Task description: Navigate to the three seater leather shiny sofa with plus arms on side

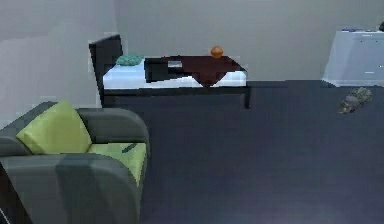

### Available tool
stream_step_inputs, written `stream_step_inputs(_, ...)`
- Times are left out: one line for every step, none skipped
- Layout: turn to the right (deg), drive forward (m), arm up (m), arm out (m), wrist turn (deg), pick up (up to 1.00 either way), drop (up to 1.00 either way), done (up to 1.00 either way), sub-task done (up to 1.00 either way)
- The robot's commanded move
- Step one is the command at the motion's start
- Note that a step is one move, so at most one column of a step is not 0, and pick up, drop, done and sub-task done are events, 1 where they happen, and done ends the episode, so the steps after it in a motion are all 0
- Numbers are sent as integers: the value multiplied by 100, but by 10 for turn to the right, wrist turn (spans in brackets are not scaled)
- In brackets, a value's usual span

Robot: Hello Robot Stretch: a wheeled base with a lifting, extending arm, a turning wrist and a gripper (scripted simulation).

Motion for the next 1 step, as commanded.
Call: stream_step_inputs(-30,0,0,0,0,0,0,0,0)
